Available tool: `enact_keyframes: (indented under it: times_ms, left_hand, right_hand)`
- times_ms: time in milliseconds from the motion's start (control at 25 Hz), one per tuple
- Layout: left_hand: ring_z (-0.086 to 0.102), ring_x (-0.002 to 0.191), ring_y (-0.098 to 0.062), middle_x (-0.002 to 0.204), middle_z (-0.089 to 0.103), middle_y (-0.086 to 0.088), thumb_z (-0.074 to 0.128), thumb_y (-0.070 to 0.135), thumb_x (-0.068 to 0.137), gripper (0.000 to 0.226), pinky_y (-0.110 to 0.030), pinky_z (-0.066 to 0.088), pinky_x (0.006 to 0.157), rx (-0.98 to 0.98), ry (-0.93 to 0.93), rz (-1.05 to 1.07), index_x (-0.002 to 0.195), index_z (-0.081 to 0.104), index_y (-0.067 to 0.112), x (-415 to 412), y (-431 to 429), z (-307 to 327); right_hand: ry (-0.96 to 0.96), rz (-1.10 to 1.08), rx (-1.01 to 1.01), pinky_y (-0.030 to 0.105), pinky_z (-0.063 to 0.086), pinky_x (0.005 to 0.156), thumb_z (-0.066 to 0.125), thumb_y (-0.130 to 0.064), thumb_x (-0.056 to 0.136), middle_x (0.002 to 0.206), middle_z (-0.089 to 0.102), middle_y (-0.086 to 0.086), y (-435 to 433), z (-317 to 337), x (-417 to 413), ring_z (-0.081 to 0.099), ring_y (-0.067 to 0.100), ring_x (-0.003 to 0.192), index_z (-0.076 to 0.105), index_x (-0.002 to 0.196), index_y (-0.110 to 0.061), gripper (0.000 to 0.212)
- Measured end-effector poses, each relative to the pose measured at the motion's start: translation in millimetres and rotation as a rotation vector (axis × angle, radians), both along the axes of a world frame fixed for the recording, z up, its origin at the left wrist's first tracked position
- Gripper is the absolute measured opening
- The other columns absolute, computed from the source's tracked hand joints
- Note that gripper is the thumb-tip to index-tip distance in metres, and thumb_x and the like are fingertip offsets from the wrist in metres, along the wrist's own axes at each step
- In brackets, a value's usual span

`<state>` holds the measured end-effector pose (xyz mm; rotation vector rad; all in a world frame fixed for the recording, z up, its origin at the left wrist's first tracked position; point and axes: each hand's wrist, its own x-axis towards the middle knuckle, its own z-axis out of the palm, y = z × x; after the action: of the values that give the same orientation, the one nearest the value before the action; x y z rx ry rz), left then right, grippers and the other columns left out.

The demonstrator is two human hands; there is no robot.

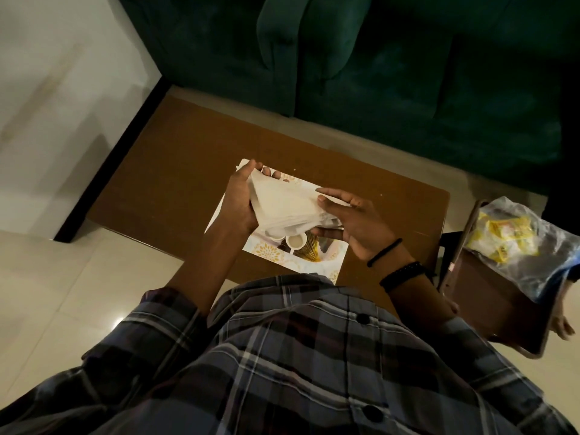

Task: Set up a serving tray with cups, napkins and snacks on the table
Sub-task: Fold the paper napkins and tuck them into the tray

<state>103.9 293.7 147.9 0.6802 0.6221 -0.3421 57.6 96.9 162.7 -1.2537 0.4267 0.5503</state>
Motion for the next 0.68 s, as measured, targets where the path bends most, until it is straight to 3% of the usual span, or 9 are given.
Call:
enact_keyframes:
  times_ms: [80, 160, 280, 360, 480, 680]
  left_hand:
    - [0.065, 0.085, -0.024, 0.097, 0.066, -0.007, 0.057, 0.026, 0.094, 0.021, -0.035, 0.058, 0.07, 0.146, 0.135, -0.078, 0.105, 0.058, 0.009, -2, 0, -14]
    - [0.064, 0.099, -0.028, 0.12, 0.063, -0.015, 0.06, 0.016, 0.091, 0.038, -0.038, 0.056, 0.069, 0.277, 0.236, -0.183, 0.126, 0.054, 0.003, -3, -2, -31]
    - [0.057, 0.121, -0.034, 0.137, 0.053, -0.019, 0.06, 0.0, 0.088, 0.057, -0.046, 0.054, 0.088, 0.373, 0.328, -0.26, 0.141, 0.04, 0.007, -6, -5, -56]
    - [0.056, 0.121, -0.033, 0.136, 0.054, -0.017, 0.062, 0.0, 0.086, 0.06, -0.047, 0.05, 0.096, 0.395, 0.373, -0.287, 0.14, 0.039, 0.012, -7, -5, -70]
    - [0.061, 0.094, -0.024, 0.113, 0.062, -0.01, 0.068, 0.003, 0.082, 0.048, -0.043, 0.054, 0.081, 0.422, 0.417, -0.368, 0.124, 0.048, 0.015, 0, -6, -92]
    - [0.062, 0.096, -0.024, 0.114, 0.06, -0.007, 0.074, 0.0, 0.077, 0.07, -0.036, 0.058, 0.068, 0.578, 0.395, -0.38, 0.137, 0.041, 0.013, 41, -6, -146]
  right_hand:
    - [0.079, -0.074, 0.005, 0.034, 0.061, 0.063, 0.065, -0.016, 0.09, 0.098, 0.072, 0.006, -1, -12, 1, 0.075, 0.018, 0.075, 0.069, 0.103, -0.011, 0.014]
    - [0.186, -0.125, -0.016, 0.043, 0.062, 0.07, 0.064, -0.02, 0.091, 0.094, 0.07, 0.006, -5, -28, 1, 0.074, 0.021, 0.075, 0.067, 0.096, -0.014, 0.008]
    - [0.299, -0.143, -0.026, 0.053, 0.056, 0.086, 0.062, -0.018, 0.092, 0.093, 0.066, 0.006, -9, -54, -1, 0.066, 0.024, 0.086, 0.064, 0.09, -0.017, 0.003]
    - [0.343, -0.176, -0.016, 0.045, 0.061, 0.074, 0.061, -0.013, 0.093, 0.096, 0.065, 0.007, -8, -71, -1, 0.066, 0.024, 0.088, 0.063, 0.085, -0.017, 0.009]
    - [0.391, -0.224, -0.027, 0.029, 0.059, 0.053, 0.06, -0.01, 0.093, 0.099, 0.067, 0.008, -4, -97, 7, 0.068, 0.021, 0.082, 0.065, 0.085, -0.016, 0.01]
    - [0.432, -0.316, -0.049, 0.025, 0.059, 0.054, 0.06, -0.006, 0.092, 0.118, 0.063, 0.014, -2, -156, 40, 0.066, 0.021, 0.085, 0.065, 0.095, -0.01, 0.008]
